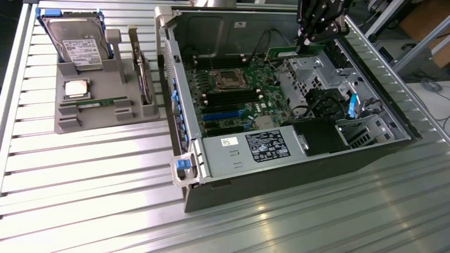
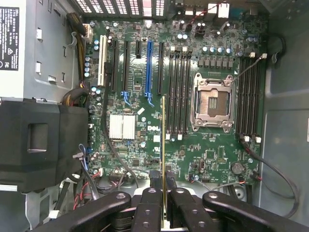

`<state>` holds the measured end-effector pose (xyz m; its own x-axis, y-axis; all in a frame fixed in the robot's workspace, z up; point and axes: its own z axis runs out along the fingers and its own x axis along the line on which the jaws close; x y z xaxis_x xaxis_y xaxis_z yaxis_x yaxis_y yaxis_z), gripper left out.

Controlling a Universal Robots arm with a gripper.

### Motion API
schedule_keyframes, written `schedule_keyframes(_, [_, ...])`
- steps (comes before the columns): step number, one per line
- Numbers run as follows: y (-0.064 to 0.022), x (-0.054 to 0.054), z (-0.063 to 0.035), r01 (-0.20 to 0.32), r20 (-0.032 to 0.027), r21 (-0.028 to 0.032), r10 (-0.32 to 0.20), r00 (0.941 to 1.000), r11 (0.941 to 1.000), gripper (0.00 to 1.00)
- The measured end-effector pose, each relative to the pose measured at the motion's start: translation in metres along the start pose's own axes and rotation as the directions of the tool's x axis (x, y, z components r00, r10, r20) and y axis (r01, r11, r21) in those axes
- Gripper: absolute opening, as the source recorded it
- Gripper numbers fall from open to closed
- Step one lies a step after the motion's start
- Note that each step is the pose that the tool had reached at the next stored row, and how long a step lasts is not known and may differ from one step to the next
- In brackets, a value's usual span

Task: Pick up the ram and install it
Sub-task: 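Insert the ram into the slot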

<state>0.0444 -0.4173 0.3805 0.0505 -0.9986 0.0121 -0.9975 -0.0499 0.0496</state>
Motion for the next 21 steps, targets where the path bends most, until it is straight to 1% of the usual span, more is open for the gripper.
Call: schedule_keyframes(21, [-0.0002, 0.0, 0.0035, 0.0, 0.0, 0.0, 0.0, 1.0, 1.0, 0.14])
